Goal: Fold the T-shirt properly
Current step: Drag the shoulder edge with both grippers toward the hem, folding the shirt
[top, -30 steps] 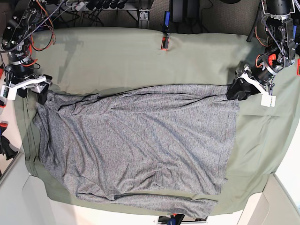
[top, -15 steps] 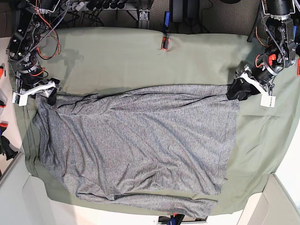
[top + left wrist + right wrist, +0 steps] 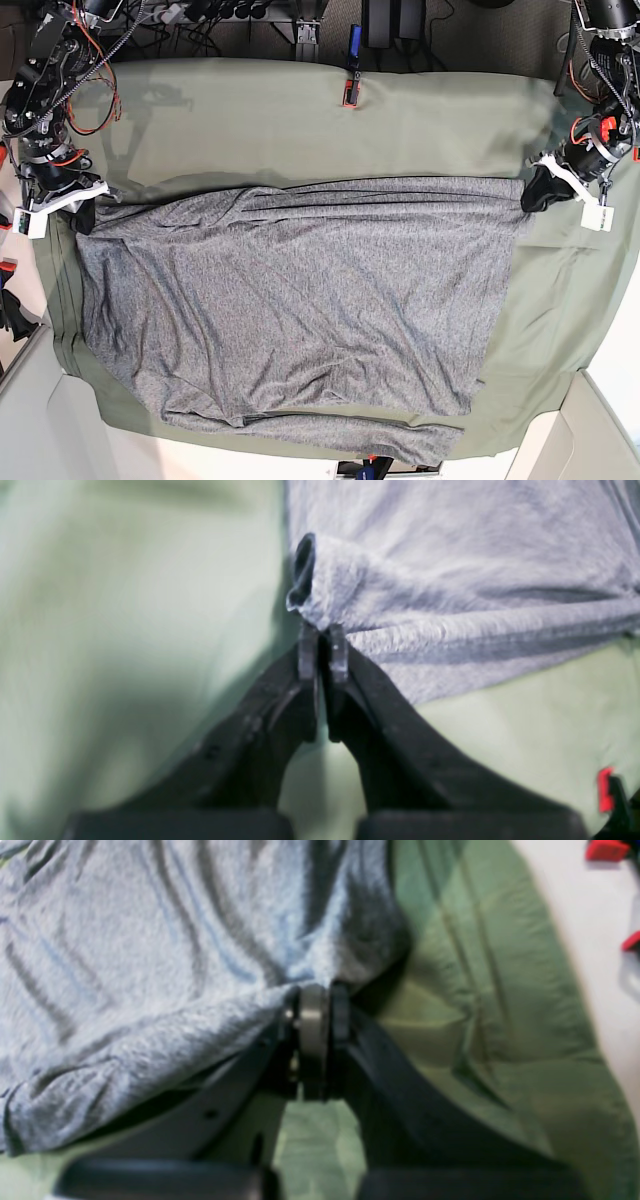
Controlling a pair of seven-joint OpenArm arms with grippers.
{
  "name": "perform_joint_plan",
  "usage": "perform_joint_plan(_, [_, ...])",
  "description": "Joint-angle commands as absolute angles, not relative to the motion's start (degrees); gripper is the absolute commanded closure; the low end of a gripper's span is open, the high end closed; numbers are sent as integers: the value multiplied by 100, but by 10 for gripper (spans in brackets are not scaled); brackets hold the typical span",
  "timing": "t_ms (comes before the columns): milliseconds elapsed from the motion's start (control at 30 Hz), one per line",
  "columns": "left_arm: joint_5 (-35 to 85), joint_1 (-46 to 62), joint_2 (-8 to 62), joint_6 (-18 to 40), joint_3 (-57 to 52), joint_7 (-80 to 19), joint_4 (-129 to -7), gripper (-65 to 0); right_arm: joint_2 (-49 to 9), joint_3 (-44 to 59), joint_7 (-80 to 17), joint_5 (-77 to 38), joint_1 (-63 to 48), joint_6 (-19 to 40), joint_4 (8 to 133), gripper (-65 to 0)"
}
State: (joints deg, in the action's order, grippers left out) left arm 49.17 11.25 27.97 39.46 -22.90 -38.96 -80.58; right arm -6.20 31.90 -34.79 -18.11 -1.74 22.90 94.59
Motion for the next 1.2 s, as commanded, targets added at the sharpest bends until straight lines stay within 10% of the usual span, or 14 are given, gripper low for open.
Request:
perform_joint_plan(0, [4995,1015,2976,4000,-2335,-3741,-8182,-4,-696,3223,-3299,-1841,-23,2268,9500,0])
perform_joint_plan(833, [2547,-2530,3234,3065,296,-2377,-5321,-5,-1251,3212,-2971,-1780,2047,2484,6713,0])
perform_joint_plan(933, [2596,-2569,3223,3129,316,-2381,-5256,-81,-1251,3212,-2950,-1828,2049,2484,6713,-2])
perform_joint_plan(1067, [2847,-2574,3227,3129,314,-2604,-5256,-327,-1253,3212,-2961,-1992,2045,2484,6713,-330])
perform_joint_plan(1167, [3387,-2600,3253,3133,285,-3004,-5290,-342,-1253,3212,-3041,-2294,2045,2488,6746,-369])
